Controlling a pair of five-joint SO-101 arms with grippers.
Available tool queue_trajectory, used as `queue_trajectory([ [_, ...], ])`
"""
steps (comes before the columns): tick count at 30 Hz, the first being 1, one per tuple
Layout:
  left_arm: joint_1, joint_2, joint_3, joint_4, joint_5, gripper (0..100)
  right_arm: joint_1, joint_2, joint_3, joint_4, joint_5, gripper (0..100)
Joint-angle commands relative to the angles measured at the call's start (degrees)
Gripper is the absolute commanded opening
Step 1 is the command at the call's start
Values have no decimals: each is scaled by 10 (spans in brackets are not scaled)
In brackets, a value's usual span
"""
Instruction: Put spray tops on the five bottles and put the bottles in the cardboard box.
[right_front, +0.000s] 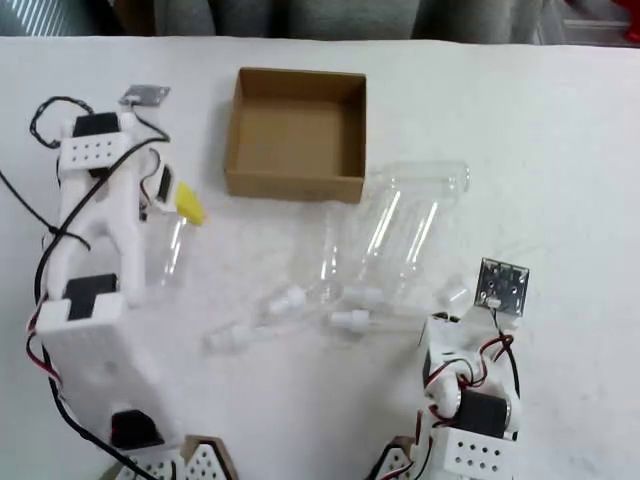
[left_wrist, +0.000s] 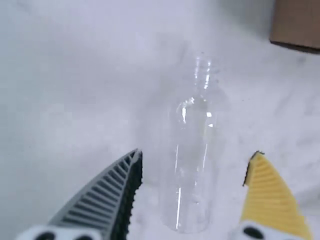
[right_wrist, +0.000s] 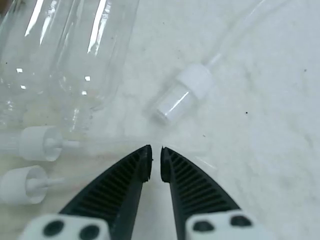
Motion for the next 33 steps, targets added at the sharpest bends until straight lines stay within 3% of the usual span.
queue_trajectory([
  [1, 22, -68, -4, 24, -9, 332, 1, -5, -2, 0, 0, 22],
  [10, 22, -80, 3, 33, -25, 331, 4, -5, -2, 1, 0, 21],
  [21, 19, -252, 272, -182, -27, 331, 4, -5, -2, 1, 0, 21],
  [33, 18, -253, 323, -263, -27, 332, 4, -5, -2, 1, 0, 20],
])
